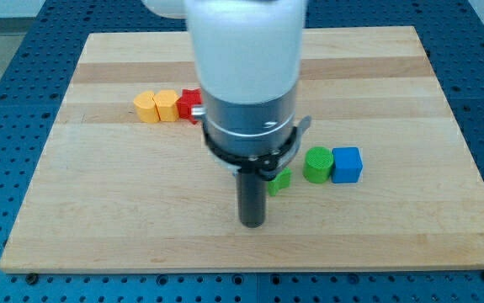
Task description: Push the green star slightly up
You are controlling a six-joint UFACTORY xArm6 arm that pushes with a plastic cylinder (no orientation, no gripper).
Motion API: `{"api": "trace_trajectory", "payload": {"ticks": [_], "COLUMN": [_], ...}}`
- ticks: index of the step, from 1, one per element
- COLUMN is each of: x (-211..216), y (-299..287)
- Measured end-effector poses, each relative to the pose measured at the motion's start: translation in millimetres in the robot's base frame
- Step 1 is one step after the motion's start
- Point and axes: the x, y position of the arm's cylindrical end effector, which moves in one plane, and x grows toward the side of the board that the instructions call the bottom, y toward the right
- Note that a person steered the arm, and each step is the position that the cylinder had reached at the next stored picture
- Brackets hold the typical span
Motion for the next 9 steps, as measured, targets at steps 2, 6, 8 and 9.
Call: {"api": "trace_trajectory", "payload": {"ticks": [2, 6, 8, 9], "x": [-14, -24, -19, 12], "y": [7, 37, 36, 33]}}
